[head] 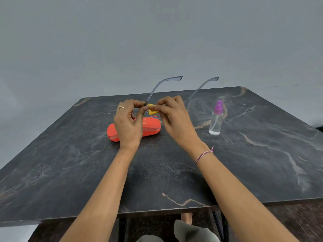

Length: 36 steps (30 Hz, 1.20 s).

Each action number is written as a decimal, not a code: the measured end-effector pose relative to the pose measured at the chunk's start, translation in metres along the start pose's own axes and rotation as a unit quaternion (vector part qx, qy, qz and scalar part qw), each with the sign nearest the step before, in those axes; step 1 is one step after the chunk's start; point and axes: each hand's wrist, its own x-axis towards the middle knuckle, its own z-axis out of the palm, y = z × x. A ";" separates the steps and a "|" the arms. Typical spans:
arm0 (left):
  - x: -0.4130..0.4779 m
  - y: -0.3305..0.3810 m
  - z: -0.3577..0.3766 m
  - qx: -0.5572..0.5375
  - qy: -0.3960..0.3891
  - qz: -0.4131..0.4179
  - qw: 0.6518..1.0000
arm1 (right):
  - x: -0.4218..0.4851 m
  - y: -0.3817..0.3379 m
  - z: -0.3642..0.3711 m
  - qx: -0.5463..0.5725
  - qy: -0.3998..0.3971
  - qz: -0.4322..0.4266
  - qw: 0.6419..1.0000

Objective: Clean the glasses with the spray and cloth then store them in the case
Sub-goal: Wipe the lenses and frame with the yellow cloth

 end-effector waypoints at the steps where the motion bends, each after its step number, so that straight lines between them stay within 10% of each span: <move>1: 0.001 0.000 -0.001 -0.004 0.003 -0.003 1.000 | 0.000 0.002 -0.001 0.005 -0.005 -0.006 1.000; 36: 0.000 0.005 0.000 0.051 0.017 0.039 0.998 | -0.001 -0.007 0.001 -0.021 -0.015 0.008 1.000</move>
